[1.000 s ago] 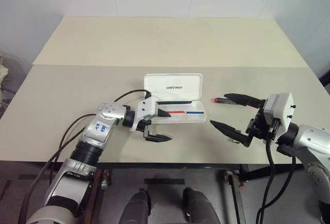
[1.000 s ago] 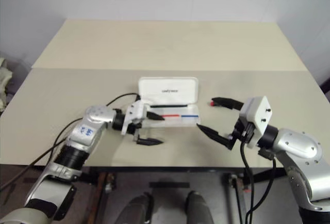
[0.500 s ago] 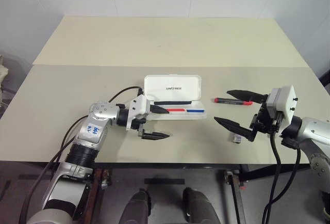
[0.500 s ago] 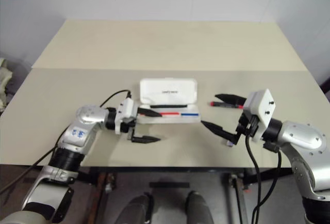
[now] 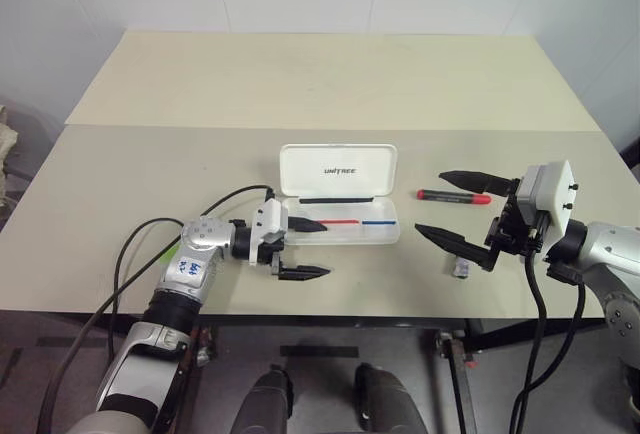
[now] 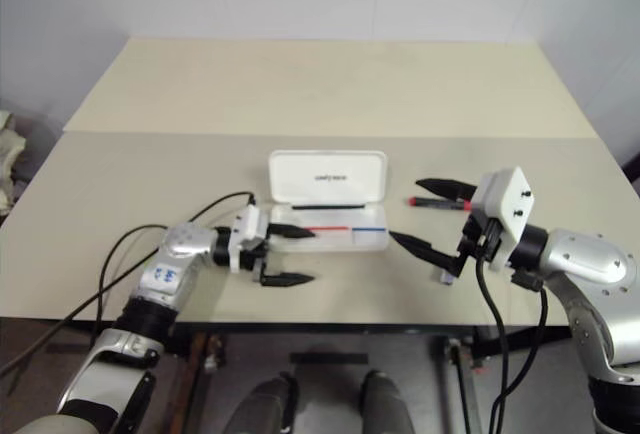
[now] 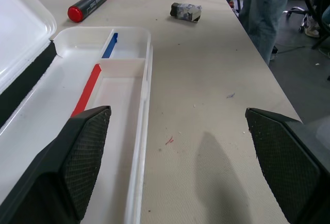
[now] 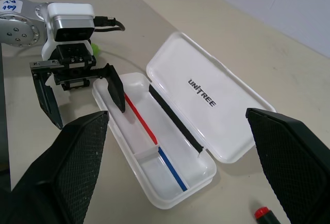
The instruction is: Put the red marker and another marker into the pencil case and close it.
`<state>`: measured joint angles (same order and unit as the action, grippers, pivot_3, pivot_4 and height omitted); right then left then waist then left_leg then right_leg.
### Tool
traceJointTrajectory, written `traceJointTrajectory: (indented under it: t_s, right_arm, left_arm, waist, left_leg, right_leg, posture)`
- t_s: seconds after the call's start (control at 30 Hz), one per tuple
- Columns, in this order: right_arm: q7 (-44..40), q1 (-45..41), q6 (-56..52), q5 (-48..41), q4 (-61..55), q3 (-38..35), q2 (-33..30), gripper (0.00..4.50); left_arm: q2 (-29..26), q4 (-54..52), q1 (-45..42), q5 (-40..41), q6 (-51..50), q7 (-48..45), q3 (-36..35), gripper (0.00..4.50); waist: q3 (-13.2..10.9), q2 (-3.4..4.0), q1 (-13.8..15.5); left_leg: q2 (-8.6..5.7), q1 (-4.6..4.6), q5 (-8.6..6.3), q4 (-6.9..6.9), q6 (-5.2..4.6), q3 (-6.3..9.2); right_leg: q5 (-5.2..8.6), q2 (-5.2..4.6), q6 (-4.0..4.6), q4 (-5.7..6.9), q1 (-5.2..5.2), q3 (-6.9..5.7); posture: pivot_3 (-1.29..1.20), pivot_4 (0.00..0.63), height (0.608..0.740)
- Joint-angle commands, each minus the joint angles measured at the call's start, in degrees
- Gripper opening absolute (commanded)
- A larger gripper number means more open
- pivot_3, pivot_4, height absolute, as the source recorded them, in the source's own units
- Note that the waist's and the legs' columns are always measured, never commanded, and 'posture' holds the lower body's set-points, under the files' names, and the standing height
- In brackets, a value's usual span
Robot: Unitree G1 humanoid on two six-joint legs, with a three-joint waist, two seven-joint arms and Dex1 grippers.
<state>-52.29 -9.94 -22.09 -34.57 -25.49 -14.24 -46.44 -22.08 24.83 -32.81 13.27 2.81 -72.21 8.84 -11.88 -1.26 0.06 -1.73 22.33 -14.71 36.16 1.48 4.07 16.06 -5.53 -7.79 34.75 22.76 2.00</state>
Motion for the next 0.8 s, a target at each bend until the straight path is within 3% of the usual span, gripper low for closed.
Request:
traceJointTrajectory:
  t_s: [0.03, 0.53, 0.8]
  right_arm:
    - [-1.9, -1.5, 0.3, -0.6, 0.6, -2.0, -2.2, 4.50]
    - [-14.1, -9.7, 2.6, 3.4, 18.6, 1.6, -8.0, 4.50]
    - [-25.5, -24.8, 13.1, 15.2, 43.9, 12.4, -8.3, 4.50]
  left_arm:
    - [0.5, -2.0, 0.1, 2.3, 1.3, -1.1, -1.3, 4.47]
    - [-4.2, -12.9, 1.2, 7.6, -1.8, -4.6, -3.9, 4.47]
    - [-12.2, -22.0, 0.5, 13.5, -11.6, -3.7, -9.4, 4.47]
  waist:
    - [0.0, 0.00, 0.0]
    - [0.0, 0.02, -0.1]
    - [-0.1, 0.18, -0.8]
  left_leg:
    - [0.00, 0.00, 0.00, 0.00, 0.00, -0.01]
    - [0.03, -0.02, -0.01, -0.02, 0.01, -0.03]
    - [0.06, -0.09, 0.01, -0.01, 0.04, -0.13]
  right_leg:
    - [0.00, 0.00, 0.00, 0.00, 0.00, 0.00]
    - [0.00, 0.01, 0.00, -0.01, 0.00, 0.00]
    - [0.00, 0.03, 0.02, 0.05, 0.02, 0.02]
  posture:
    - [0.00, 0.150, 0.740]
    - [0.00, 0.150, 0.740]
    - [0.00, 0.150, 0.740]
